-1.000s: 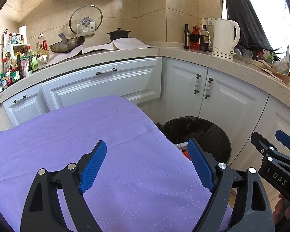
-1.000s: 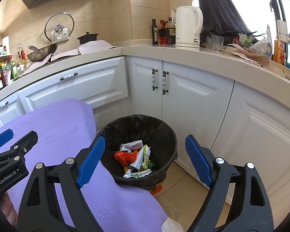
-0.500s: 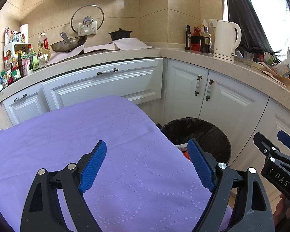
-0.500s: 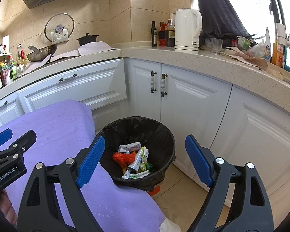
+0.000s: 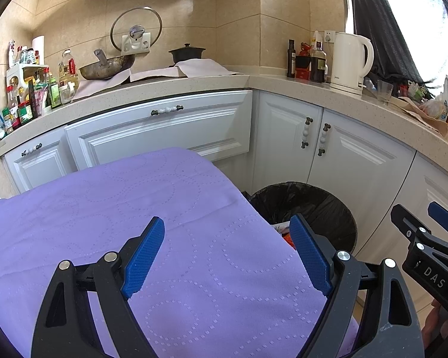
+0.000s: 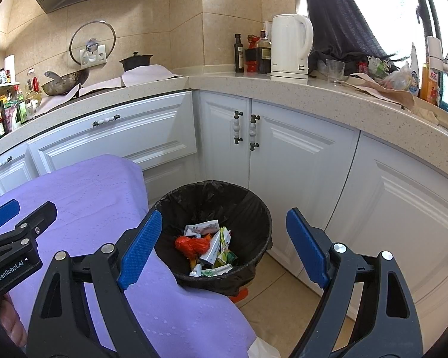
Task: Collect trash
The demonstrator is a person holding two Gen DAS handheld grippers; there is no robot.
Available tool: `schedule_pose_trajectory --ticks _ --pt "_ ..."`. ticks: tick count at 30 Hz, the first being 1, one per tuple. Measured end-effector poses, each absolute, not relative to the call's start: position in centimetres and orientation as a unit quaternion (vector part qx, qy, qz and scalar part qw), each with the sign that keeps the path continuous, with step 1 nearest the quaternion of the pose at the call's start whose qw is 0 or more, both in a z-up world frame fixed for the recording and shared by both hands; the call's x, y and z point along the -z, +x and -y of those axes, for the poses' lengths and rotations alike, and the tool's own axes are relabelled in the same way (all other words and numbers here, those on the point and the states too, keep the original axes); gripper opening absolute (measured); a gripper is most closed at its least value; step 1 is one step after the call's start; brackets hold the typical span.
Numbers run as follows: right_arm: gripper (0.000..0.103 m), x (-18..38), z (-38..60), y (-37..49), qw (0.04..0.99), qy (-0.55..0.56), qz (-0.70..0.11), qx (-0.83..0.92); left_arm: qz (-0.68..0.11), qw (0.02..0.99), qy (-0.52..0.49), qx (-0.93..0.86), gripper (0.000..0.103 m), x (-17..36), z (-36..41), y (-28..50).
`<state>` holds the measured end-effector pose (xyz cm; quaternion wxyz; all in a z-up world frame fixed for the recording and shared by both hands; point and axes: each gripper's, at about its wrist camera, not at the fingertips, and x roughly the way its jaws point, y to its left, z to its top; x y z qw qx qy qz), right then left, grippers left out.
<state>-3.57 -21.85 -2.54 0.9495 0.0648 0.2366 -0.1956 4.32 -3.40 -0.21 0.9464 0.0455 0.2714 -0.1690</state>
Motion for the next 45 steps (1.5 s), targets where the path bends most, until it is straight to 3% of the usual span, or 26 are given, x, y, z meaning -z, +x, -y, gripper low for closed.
schedule_pose_trajectory --ticks 45 --pt "0.083 2.54 21.21 -3.48 0.949 0.065 -0.240 0.195 -0.271 0.947 0.037 0.169 0.083 0.33 3.33 3.92"
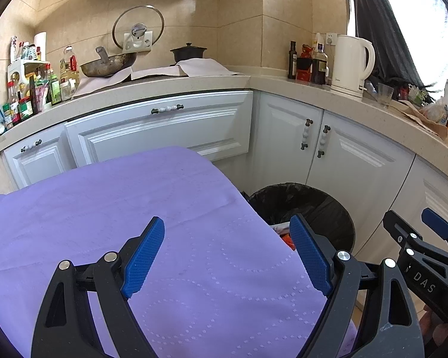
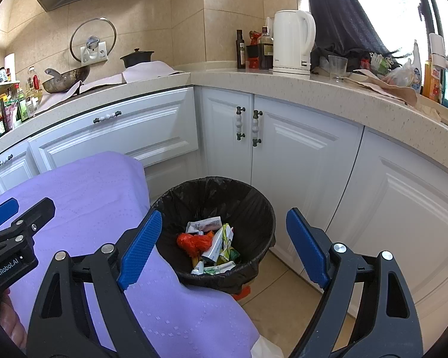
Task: Collect trash
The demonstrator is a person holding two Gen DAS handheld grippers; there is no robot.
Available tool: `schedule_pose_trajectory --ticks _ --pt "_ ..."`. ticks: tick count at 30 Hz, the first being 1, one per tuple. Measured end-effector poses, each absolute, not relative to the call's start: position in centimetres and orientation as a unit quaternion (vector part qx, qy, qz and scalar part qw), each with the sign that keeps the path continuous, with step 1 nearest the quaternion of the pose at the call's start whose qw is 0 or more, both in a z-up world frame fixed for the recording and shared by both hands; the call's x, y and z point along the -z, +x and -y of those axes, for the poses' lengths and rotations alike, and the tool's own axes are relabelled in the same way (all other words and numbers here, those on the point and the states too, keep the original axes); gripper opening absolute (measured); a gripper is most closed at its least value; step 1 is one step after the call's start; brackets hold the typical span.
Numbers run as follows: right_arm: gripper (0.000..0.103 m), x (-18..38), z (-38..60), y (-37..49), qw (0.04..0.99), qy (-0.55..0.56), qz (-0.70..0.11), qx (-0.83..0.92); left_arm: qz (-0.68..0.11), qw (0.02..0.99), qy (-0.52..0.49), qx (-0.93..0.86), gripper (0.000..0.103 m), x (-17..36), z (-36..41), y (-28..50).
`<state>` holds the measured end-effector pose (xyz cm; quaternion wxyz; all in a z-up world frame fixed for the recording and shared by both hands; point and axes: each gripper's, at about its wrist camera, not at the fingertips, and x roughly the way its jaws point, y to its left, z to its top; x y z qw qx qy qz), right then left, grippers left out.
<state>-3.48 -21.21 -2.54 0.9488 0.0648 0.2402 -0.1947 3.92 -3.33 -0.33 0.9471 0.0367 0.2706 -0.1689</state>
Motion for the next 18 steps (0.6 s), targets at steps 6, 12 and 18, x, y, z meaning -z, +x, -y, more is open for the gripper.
schedule_pose_trajectory --ticks 6,12,18 --pt "0.083 2.72 21.03 -3.45 0.949 0.065 -0.242 0.194 -0.272 0.947 0.043 0.166 0.083 0.26 3.45 4.01" --pt "0.083 3.10 20.77 -3.27 0.948 0.065 -0.243 0.193 -0.269 0.947 0.049 0.166 0.083 0.21 3.55 3.99" --pt "0.083 3.32 20.42 -3.01 0.948 0.065 -0.248 0.188 -0.284 0.942 0.042 0.173 0.083 0.60 3.17 4.63"
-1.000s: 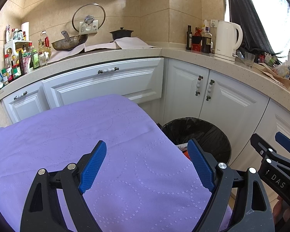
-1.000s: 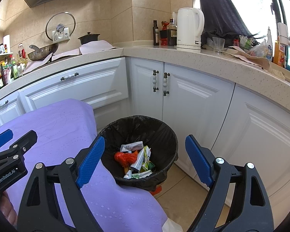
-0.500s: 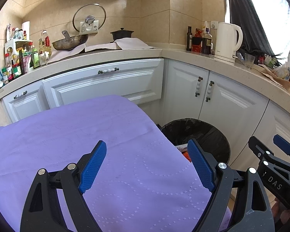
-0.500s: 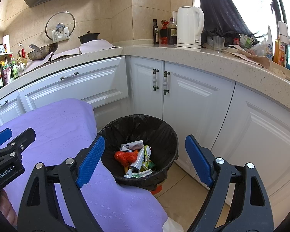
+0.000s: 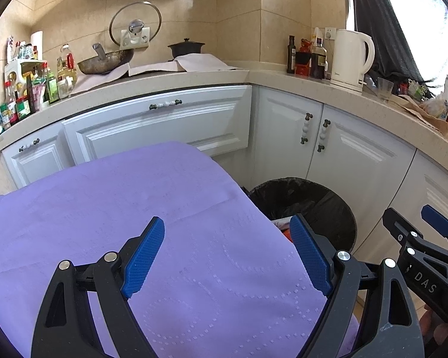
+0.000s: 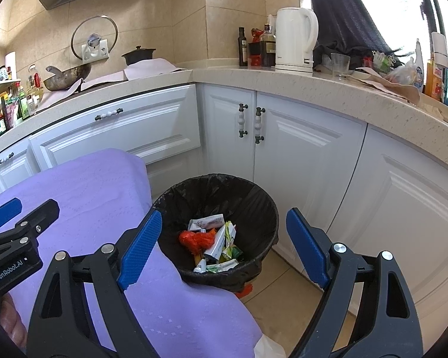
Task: Collect trash
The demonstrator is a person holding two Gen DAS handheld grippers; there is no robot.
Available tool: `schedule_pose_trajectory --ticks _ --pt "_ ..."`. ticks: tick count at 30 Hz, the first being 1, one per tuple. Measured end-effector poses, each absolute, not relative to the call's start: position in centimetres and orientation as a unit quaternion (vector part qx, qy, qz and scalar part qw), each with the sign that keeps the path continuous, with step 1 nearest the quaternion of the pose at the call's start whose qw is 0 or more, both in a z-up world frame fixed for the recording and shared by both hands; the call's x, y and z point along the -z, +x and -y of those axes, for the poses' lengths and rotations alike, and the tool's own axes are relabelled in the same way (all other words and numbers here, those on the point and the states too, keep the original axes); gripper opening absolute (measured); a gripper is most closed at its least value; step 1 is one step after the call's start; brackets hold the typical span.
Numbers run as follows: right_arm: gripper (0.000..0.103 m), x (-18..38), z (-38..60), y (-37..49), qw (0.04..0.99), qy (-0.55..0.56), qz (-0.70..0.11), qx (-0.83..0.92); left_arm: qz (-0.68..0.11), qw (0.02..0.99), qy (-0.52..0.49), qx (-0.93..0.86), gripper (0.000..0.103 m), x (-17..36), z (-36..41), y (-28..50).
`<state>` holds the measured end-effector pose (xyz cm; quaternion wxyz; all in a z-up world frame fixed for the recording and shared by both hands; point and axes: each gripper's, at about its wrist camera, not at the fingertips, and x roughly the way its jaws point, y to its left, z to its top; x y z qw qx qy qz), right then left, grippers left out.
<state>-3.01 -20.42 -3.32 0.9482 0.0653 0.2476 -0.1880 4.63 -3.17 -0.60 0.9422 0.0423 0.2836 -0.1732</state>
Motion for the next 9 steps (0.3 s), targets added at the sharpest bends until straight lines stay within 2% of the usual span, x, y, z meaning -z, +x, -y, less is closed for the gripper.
schedule_pose_trajectory --ticks 9 --pt "0.086 3.2 17.7 -1.5 0.953 0.052 -0.255 0.152 -0.300 0.941 0.050 0.146 0.083 1.2 0.6 6.1"
